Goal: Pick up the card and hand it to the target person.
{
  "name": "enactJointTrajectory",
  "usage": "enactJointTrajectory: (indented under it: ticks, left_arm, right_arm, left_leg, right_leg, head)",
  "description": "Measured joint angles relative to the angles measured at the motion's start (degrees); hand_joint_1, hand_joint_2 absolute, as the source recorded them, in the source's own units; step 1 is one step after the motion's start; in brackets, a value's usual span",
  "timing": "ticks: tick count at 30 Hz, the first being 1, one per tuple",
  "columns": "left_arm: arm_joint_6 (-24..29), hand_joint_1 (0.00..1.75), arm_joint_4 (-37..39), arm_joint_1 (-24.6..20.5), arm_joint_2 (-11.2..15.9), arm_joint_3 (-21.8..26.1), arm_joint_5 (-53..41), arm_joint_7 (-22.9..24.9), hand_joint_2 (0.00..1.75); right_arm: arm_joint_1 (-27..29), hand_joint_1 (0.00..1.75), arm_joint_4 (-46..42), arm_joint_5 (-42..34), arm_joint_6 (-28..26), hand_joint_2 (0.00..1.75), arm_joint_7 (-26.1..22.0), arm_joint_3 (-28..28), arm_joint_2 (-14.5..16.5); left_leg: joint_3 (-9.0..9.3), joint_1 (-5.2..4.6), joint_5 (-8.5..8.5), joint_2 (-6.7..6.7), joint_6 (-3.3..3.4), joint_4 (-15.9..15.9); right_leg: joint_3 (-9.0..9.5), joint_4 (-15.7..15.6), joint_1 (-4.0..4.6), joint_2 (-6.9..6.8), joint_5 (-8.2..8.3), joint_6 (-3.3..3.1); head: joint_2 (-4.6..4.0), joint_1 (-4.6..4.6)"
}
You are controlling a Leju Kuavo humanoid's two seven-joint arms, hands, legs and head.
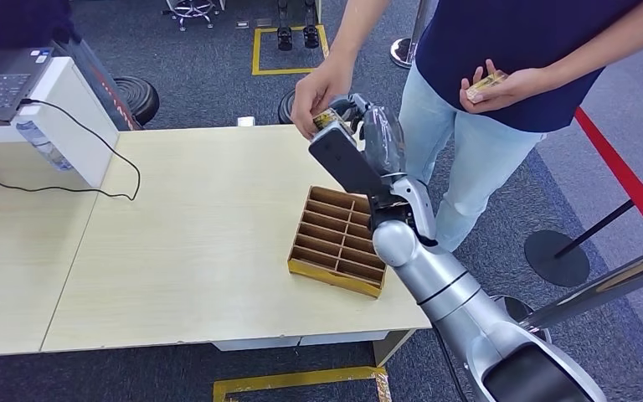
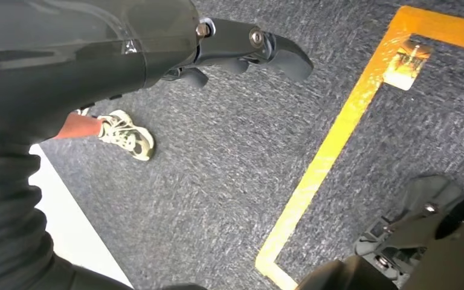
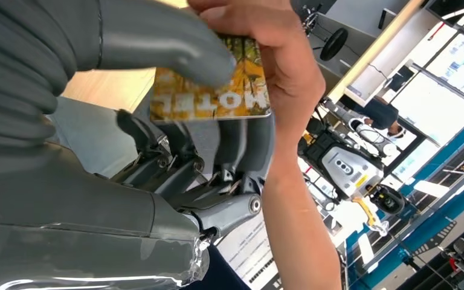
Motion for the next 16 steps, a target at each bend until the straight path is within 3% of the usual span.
enactJointTrajectory:
  ticks: [12, 16]
  left_arm:
    - [0.75, 0.00, 0.00, 0.02, -0.01, 0.02, 0.04, -0.48, 0.00]
    - [1.09, 0.00, 0.00, 0.04, -0.01, 0.02, 0.09, -0.80, 0.00]
  right_arm:
    - [-0.11, 0.00, 0.02, -0.81, -0.38, 1.75, 0.49, -0.05, -0.09]
    - [0.00, 0.00, 0.01, -1.31, 0.25, 0.00, 1.08, -0.20, -0.59]
  left_leg:
    - [0.01, 0.00, 0.00, 0.00, 0.00, 0.00]
    - [0.03, 0.00, 0.00, 0.00, 0.00, 0.00]
  right_leg:
    - [-0.01, 0.00, 0.00, 0.00, 0.00, 0.00]
    - [-0.01, -0.01, 0.00, 0.01, 0.00, 0.00]
  head:
    - [0.00, 0.01]
    - [0.00, 0.00]
